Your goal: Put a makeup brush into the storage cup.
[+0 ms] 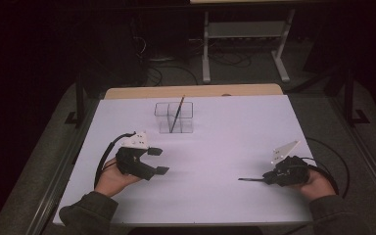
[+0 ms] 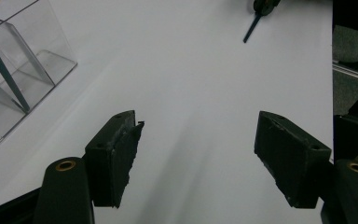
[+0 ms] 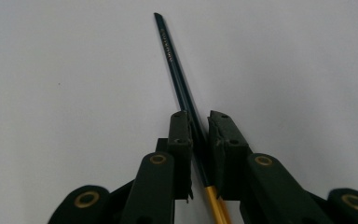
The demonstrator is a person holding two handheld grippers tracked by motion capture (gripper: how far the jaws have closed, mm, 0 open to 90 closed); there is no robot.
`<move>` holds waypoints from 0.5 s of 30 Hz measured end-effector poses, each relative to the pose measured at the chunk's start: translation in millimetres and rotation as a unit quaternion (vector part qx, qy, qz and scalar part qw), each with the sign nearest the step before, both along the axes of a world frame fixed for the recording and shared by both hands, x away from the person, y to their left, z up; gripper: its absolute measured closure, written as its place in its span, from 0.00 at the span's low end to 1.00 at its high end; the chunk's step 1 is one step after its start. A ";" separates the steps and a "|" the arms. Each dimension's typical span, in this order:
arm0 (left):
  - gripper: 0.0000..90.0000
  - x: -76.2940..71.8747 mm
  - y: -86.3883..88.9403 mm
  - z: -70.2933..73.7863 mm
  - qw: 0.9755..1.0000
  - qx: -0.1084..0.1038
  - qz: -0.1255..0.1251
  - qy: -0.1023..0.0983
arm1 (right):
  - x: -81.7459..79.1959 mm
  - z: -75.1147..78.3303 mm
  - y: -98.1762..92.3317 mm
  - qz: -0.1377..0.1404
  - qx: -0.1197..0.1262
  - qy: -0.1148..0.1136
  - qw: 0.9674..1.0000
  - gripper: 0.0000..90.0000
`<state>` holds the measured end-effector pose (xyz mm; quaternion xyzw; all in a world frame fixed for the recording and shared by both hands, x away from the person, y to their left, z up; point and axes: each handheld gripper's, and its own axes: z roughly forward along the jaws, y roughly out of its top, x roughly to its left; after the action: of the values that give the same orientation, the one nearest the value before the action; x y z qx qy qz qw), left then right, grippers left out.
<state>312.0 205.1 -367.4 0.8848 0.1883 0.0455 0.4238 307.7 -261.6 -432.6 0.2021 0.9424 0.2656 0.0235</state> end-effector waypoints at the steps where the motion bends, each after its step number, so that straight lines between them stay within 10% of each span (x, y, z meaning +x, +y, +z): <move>1: 0.33 0.0 0.1 0.1 1.000 0.000 0.000 0.000 | 0.1 0.0 -0.1 0.001 0.000 0.000 1.000 0.88; 15: 0.32 0.9 -2.1 -3.2 1.000 -0.001 -0.003 0.009 | 1.8 -0.8 -1.0 0.001 0.001 0.003 1.000 0.92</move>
<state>312.9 203.0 -370.6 0.8853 0.1898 0.0364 0.4229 309.6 -262.6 -433.4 0.2017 0.9425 0.2657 0.0205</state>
